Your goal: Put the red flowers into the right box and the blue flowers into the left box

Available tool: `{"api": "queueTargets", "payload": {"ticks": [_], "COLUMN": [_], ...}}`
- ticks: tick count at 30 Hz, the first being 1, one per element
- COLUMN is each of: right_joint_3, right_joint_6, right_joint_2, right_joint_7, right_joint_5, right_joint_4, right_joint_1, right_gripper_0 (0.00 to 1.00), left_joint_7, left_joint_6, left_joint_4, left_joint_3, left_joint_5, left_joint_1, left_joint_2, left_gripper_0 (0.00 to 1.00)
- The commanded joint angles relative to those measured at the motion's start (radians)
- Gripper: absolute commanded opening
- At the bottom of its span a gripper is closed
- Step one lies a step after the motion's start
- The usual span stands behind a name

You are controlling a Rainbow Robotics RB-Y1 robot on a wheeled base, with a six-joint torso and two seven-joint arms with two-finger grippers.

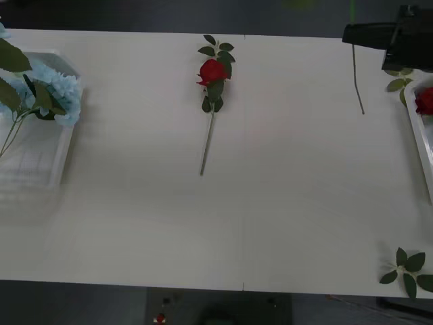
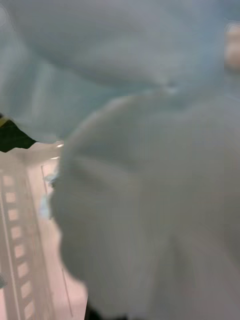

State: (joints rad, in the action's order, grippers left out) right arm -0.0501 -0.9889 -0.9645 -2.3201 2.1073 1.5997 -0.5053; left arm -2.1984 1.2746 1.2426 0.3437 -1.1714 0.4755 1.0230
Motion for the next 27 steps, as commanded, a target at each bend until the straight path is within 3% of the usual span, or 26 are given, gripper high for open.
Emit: {"api": "queueTargets", "payload": {"ticks": [1,11,18,27], "right_joint_3": [-0.120,-0.396,-0.668,-1.004], "right_joint_6": [0.144,0.426,0.748,1.104], "right_joint_2": [-0.014,-0.019,-0.002,0.128], "right_joint_7": [-0.119,-0.130,-0.110,-0.105], "right_joint_5": [0.106,0.198,0.293,0.399], "right_joint_4": [0.014,0.117,0.207,0.235], "right_joint_1": [-0.035,-0.150,-0.308,-0.530], "right_gripper_0": [0.00,0.00,0.00,0.00], "left_joint_7": [-0.034,-0.029,-0.015,-0.018], "left_joint_6": [-0.064,-0.368,-0.653,-0.753], "left_joint_4": [-0.058,-0.213,-0.265,-0.268], "left_joint_3": [0.011,-0.175,-0.407,-0.453], "left_joint_5": [0.052,-0.008,-0.191,-0.247], "left_joint_1": [0.011,0.011,0.011,-0.006], "left_joint_2": [0.042,0.040,0.037,0.012], "left_gripper_0": [0.00,0.00,0.00,0.00]}}
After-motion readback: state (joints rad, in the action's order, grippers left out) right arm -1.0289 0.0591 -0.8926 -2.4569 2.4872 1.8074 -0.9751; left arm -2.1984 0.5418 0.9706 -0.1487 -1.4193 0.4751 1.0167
